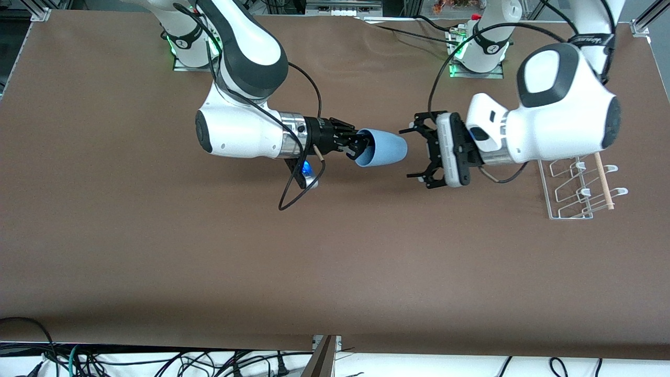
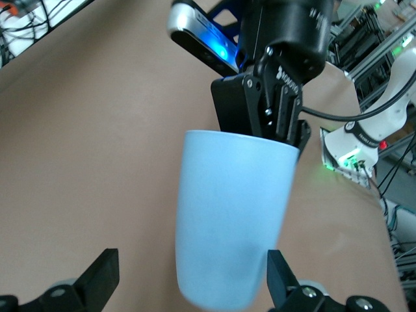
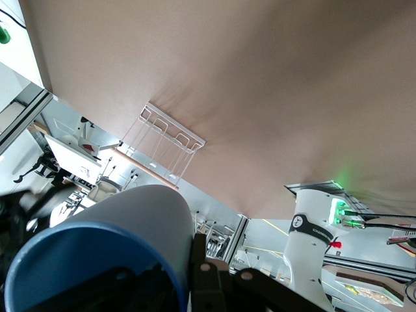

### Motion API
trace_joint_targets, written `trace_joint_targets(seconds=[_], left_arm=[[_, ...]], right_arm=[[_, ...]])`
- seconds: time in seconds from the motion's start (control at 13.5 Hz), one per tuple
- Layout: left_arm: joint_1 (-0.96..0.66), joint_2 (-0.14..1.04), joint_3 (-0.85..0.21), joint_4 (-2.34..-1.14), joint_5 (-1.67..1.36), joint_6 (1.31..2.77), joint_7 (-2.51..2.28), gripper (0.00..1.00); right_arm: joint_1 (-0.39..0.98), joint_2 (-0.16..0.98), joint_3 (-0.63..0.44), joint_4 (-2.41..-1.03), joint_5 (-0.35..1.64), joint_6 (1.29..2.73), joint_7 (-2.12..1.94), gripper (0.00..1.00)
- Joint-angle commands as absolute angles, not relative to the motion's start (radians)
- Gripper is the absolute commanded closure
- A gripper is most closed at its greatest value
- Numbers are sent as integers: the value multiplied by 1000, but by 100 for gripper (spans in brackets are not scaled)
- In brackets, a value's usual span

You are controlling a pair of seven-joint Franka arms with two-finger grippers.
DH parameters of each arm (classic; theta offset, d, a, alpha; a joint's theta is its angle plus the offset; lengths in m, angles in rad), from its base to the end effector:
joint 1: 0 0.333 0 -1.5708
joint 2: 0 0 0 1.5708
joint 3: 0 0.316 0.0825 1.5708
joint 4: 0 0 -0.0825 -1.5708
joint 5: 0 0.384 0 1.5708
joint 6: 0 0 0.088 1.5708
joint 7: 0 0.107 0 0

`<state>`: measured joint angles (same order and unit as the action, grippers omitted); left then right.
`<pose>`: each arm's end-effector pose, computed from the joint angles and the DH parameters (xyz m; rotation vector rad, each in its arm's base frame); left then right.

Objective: Transfer cup to left arm and place on rack
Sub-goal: 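Close the left gripper on the cup's base beside the right gripper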

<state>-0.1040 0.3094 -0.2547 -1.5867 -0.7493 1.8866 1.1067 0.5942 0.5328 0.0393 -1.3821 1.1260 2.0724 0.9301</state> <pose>0.6045 -0.2603 0.4850 1.9625 -1.3530 0.3562 0.5683 0.4673 0.4483 -2.0148 0.8691 0.7649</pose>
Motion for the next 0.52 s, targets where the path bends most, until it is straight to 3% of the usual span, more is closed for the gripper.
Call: trace_joint_targets(seconds=[0.0, 0.3, 0.37, 0.45], left_arm=[[-135, 330, -253, -1600, -787, 1924, 1183, 0], [-144, 330, -273, -1611, -819, 1914, 1224, 4], [-144, 331, -273, -1611, -819, 1914, 1250, 31], [-143, 331, -273, -1612, -819, 1914, 1276, 64]], right_arm=[[600, 554, 46, -1338, 1146, 2091, 954, 100], [598, 554, 46, -1331, 1146, 2095, 957, 100], [598, 554, 46, -1331, 1146, 2095, 956, 100], [598, 554, 46, -1331, 1146, 2095, 957, 100]])
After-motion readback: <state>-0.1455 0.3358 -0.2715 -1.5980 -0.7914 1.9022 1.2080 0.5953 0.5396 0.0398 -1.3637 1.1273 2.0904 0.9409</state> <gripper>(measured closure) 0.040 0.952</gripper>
